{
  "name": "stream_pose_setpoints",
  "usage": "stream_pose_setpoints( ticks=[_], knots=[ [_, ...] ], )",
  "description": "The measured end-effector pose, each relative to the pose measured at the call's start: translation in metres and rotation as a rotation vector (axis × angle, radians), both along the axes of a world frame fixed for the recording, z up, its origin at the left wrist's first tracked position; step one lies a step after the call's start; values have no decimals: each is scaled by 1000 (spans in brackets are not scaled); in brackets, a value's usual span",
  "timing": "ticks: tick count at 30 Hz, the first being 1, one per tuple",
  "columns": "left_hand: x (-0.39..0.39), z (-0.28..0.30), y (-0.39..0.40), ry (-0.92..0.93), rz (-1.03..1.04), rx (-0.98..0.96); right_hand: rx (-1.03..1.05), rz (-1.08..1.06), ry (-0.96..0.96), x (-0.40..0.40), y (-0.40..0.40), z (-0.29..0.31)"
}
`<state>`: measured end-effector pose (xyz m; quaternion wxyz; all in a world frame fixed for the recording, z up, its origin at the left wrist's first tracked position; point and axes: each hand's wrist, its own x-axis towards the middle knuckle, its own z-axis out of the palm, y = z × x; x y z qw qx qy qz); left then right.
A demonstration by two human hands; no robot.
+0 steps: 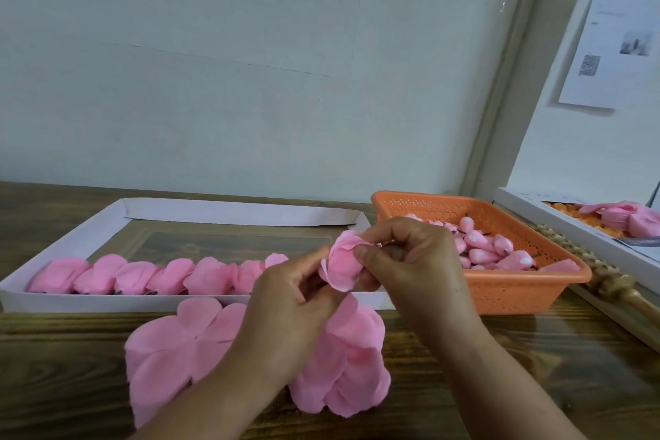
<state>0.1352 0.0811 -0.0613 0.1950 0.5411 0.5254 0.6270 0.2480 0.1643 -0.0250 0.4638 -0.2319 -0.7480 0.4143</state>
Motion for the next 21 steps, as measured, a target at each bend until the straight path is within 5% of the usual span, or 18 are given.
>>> stream_pose_setpoints(
  ticks=[14, 21],
  knots=[
    [-3, -7, 4, -245, -109, -95, -82, 145, -128, 11, 21, -1],
    [-3, -6, 4, -290, -85, -143, -139, 166, 21, 8, 17, -10]
  ],
)
